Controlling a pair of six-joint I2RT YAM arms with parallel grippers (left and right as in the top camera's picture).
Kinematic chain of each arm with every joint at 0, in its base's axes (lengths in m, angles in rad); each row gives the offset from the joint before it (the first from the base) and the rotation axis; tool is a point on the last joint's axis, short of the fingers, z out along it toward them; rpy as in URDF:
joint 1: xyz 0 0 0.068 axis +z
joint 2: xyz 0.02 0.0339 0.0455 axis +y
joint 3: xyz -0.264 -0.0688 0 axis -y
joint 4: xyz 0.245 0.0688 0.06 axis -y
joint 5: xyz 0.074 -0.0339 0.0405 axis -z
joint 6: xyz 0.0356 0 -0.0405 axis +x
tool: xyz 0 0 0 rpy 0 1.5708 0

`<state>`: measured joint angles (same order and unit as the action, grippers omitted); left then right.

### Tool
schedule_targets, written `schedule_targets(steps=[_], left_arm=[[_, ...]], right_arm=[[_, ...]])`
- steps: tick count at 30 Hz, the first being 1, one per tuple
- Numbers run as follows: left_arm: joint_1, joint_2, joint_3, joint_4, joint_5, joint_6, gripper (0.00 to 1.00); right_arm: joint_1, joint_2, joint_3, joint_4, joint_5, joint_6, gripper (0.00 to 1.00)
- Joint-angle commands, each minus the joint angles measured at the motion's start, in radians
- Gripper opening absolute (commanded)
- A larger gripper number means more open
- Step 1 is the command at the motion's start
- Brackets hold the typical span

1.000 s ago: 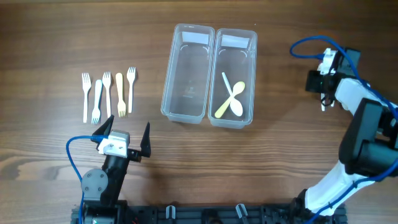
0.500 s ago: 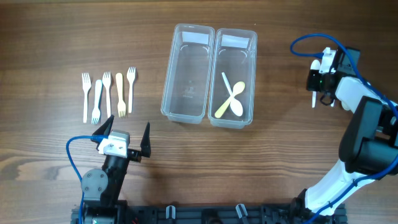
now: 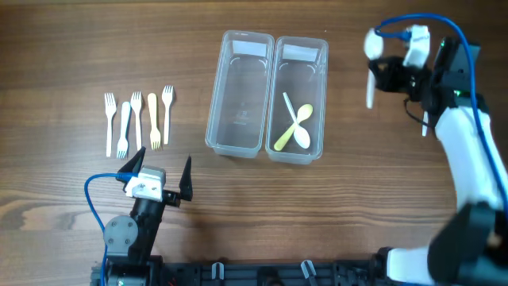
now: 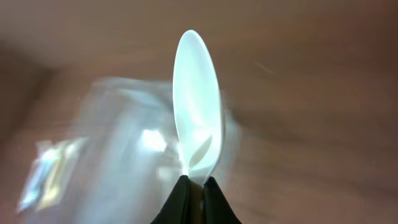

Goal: Pack container
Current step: 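Drop white spoon into right container with right gripper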

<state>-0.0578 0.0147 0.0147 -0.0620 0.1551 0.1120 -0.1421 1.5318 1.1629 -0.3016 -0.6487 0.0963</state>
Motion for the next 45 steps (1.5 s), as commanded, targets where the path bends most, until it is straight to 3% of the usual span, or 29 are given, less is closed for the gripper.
schedule_targets(steps=[1, 6, 10, 12, 16, 17, 22, 26, 28, 31, 34, 45], left_arm=[[0.004, -0.006, -0.008, 0.003, 0.001, 0.015, 1.0], [0.004, -0.006, -0.008, 0.003, 0.001, 0.015, 1.0], [0.004, -0.006, -0.008, 0.003, 0.001, 0.015, 1.0], [0.004, -0.006, -0.008, 0.002, 0.001, 0.015, 1.0], [0.004, -0.006, -0.008, 0.003, 0.001, 0.015, 1.0], [0.004, -0.006, -0.008, 0.002, 0.001, 0.015, 1.0], [0.004, -0.006, -0.008, 0.002, 0.001, 0.015, 1.0], [0.004, -0.006, -0.008, 0.002, 0.001, 0.015, 1.0], [0.004, -0.006, -0.008, 0.003, 0.001, 0.015, 1.0], [0.004, -0.006, -0.008, 0.003, 0.001, 0.015, 1.0], [0.004, -0.006, -0.008, 0.003, 0.001, 0.015, 1.0], [0.004, -0.006, -0.008, 0.003, 0.001, 0.015, 1.0]], right_arm=[[0.139, -0.055, 0.015, 0.002, 0.031, 0.129, 0.04], [0.375, 0.034, 0.011, 0.019, 0.329, 0.196, 0.04], [0.421, 0.129, 0.011, 0.042, 0.381, 0.256, 0.04], [0.42, 0.165, 0.011, 0.055, 0.349, 0.27, 0.17], [0.417, 0.15, 0.011, 0.056, 0.345, 0.232, 0.54], [0.415, 0.134, 0.012, 0.056, 0.341, 0.212, 0.58], [0.319, -0.087, 0.062, -0.04, 0.483, 0.116, 0.55], [0.149, -0.251, 0.068, -0.158, 0.825, -0.067, 0.58], [0.024, -0.265, 0.068, -0.189, 0.899, -0.158, 0.59], [-0.108, -0.213, 0.06, -0.189, 0.855, -0.169, 0.59], [-0.219, -0.07, 0.059, -0.181, 0.67, -0.176, 0.6], [-0.237, 0.337, 0.059, -0.07, 0.651, -0.205, 0.62]])
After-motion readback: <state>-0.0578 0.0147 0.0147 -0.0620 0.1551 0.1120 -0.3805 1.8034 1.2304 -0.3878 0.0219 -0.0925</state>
